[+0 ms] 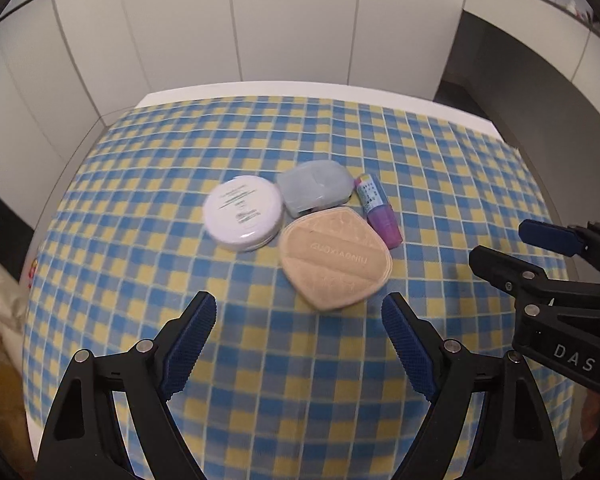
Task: Organize objects
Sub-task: 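Move both open grippers down toward the items on the cloth, then grasp the peach sponge puff with the left gripper while the right gripper grasps the pink-blue tube, then lift the peach puff and pink-blue tube above the cloth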
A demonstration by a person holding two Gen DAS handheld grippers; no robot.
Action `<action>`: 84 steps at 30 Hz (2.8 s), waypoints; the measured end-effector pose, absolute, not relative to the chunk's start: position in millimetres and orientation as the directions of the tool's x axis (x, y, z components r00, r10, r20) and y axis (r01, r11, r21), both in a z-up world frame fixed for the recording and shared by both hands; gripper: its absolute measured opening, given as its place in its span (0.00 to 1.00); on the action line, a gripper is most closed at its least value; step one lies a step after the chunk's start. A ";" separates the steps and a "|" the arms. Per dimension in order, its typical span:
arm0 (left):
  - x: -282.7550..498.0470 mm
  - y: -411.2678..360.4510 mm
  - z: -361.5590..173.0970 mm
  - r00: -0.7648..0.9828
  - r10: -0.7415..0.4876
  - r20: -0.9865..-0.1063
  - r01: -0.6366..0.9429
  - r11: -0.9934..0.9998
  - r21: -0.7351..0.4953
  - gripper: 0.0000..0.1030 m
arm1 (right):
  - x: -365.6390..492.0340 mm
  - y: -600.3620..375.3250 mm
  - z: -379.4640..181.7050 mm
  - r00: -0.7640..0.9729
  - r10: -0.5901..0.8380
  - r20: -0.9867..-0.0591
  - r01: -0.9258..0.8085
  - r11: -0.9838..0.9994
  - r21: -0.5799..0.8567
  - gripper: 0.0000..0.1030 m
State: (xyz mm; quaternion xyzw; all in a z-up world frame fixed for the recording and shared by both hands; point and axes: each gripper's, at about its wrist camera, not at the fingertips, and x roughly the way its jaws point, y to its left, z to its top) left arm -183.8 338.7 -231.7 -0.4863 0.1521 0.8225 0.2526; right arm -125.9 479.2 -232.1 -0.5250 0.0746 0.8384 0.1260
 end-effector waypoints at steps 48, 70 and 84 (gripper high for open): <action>-207.6 280.5 -229.3 -0.424 0.249 -0.871 -0.456 -0.890 -0.033 0.61 | -213.7 442.3 -259.1 -0.440 0.096 -0.893 -0.246 -0.969 0.017 0.20; -167.9 265.9 -125.8 -0.520 0.312 -0.795 -0.461 -0.886 -0.047 0.61 | -135.5 414.8 -156.3 -0.512 0.137 -0.848 -0.243 -0.970 -0.010 0.19; -115.3 229.6 -57.6 -0.548 0.362 -0.754 -0.489 -0.870 -0.063 0.61 | -66.7 392.9 -80.8 -0.515 0.169 -0.841 -0.299 -0.954 -0.009 0.19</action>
